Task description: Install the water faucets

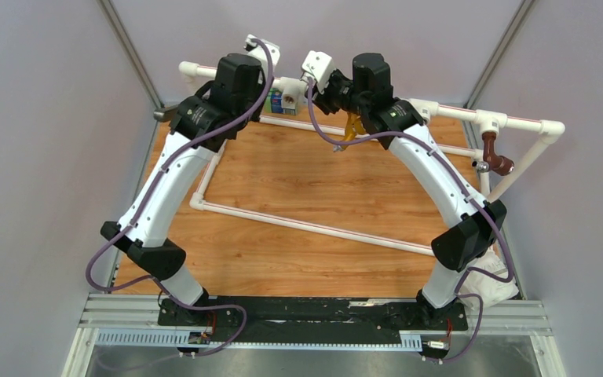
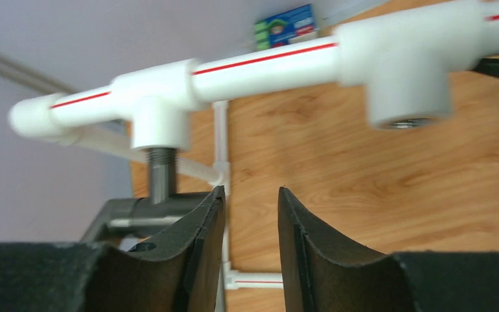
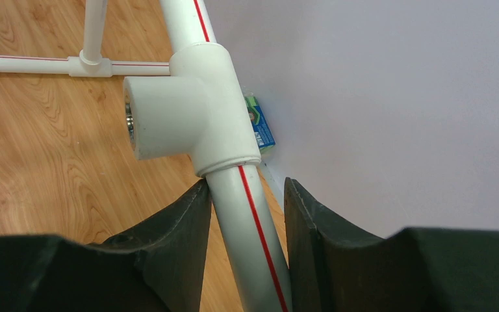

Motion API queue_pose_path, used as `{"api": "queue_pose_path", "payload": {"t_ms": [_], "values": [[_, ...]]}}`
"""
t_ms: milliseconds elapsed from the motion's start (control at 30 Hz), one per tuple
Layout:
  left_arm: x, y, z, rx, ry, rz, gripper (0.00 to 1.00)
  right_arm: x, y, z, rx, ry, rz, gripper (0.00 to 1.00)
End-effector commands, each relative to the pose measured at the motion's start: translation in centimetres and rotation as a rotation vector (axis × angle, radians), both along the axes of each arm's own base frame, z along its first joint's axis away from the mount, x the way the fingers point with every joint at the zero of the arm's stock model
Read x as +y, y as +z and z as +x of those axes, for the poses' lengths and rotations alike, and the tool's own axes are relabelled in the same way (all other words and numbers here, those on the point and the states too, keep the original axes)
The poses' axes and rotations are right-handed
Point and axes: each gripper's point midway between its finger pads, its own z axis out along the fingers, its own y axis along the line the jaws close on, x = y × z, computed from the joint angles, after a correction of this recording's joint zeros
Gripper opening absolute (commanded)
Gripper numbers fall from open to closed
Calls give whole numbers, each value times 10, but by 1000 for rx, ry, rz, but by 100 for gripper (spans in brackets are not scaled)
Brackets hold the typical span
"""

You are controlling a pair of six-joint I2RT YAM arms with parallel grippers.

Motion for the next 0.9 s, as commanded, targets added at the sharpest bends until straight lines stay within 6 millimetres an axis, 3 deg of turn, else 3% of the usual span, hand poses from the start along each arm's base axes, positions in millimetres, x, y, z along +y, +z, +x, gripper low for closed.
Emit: {"api": "queue_pose_path", "payload": {"t_ms": [0,33,167,333,467,567,733,867], "values": [[-51,17,-18,-19,-207,-164,43,33,-59,-37,251,110,-11,0],[-52,24,-19,-39,-212,-185,51,33,-59,-37,253,110,-11,0],[-55,53,-34,-103,-259,-296,68,33,-59,-38,256,114,-9,0],[-48,78,-52,-159,-249,-430,74,33,-59,-37,254,111,-10,0],[-22,97,-65,-208,-180,-555,75,33,-60,-38,258,112,-11,0],[8,107,-74,-242,-110,-626,76,33,-59,-38,256,114,-9,0],[58,99,-79,-237,29,-649,78,33,-60,-38,256,115,-10,0],[84,90,-84,-224,75,-710,79,32,-58,-39,253,115,-7,0]]}}
